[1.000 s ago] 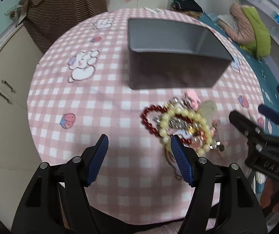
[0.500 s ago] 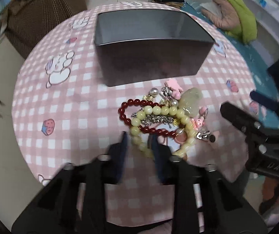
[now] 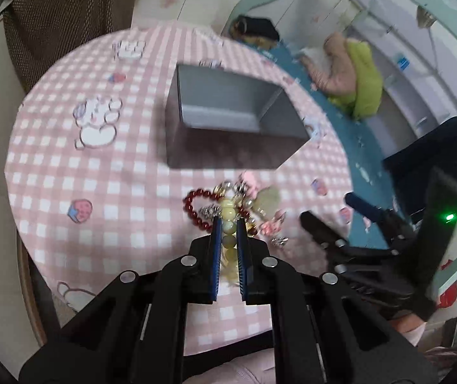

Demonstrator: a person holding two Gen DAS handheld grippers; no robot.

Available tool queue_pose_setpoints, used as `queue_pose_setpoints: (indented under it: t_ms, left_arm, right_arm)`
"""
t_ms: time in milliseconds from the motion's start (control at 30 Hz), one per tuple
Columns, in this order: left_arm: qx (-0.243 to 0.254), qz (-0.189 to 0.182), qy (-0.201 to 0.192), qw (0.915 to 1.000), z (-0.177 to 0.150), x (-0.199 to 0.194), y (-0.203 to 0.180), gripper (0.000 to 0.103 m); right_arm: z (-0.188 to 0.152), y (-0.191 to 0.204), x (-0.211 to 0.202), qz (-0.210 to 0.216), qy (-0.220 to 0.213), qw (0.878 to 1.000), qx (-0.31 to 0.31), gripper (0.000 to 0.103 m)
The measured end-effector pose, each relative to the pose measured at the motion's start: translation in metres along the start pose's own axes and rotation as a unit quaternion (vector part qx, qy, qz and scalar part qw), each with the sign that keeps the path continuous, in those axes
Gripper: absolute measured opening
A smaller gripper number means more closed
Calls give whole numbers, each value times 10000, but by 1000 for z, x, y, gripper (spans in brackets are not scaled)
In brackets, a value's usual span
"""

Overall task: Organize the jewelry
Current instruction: 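Close the left tool on the cream bead bracelet and lift it, then grasp the dark red bead bracelet with the right tool while the left holds the cream bracelet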

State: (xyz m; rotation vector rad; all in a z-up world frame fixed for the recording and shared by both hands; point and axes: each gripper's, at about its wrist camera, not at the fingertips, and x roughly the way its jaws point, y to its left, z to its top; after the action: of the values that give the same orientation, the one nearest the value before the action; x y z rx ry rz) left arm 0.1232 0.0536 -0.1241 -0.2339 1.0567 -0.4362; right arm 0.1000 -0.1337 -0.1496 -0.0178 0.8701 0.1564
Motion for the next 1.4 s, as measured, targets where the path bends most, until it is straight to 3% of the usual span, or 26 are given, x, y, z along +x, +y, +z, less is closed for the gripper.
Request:
queue_pose_setpoints:
  t_ms: [133,233,300,367,600,667,800,900,1067,1233,1400]
  left_arm:
    - [17,96,-318,9994,3,-24,-1,9]
    - [34,620,-497,9968,0,-33,4,9]
    - [46,718,-544,9959,-2,-38,10,9]
    - [-22,806,-562,9952,-7,-40,20,9]
    - [-270,1053,-559,9925,-14,-38,51,9]
    - [-298,1046,-543,9926,-14,-34,56,9]
    - [-322,1060,-538,9924,-11,-28,65,9]
    - [-266,1055,-539,9926,-8,-25,67,9]
    - [-248,980,-532,9935,-6,-20,70,9]
    - [-182,1128,-541,9920,-8,-18,67,9]
    - [-85,1117,-562,9921,-9,-19,61,9]
  right_arm:
    - [3,15,-2,159,-58,9997,-168,95]
    - [4,41,-6,536,-171,9968,-574,95]
    - [5,62,-5,903,-198,9921,-847,94]
    - [6,78,2,1157,-109,9877,-1047,84]
    - [15,110,38,1397,391,9818,-1225,47]
    - [18,114,52,1355,642,9825,-1103,36]
    - [22,116,55,1351,681,9835,-988,32]
    - [24,122,64,1122,806,9846,-1074,29]
    - [22,131,69,860,654,9853,-1324,31]
    - [20,129,68,570,555,9863,-1447,7]
    - [17,128,63,575,490,9864,-1462,7]
